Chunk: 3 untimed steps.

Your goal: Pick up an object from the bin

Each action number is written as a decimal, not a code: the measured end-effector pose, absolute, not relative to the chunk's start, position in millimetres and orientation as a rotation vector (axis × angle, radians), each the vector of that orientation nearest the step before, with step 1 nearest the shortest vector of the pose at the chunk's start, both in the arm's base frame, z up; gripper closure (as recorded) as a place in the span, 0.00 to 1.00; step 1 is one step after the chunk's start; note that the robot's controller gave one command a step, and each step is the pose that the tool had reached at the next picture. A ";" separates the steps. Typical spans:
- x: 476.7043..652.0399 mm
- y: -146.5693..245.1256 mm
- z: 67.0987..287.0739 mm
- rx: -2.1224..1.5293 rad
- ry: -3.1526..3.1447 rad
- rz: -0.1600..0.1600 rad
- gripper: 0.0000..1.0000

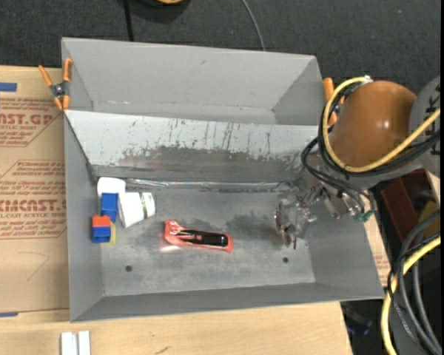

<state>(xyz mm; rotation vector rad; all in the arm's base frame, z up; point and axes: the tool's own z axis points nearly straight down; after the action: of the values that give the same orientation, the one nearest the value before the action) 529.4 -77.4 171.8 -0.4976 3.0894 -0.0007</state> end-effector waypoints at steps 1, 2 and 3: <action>519.8 -52.8 172.0 -0.559 3.086 0.003 1.00; 496.7 -6.4 147.5 -0.509 3.082 -0.002 1.00; 512.3 4.9 120.2 -0.641 3.067 0.010 1.00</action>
Offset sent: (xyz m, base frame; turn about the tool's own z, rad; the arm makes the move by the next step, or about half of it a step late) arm -0.0410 0.0811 -0.0328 -0.0062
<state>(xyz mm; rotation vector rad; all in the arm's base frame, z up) 512.3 4.9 120.2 -0.6409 3.0671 0.0096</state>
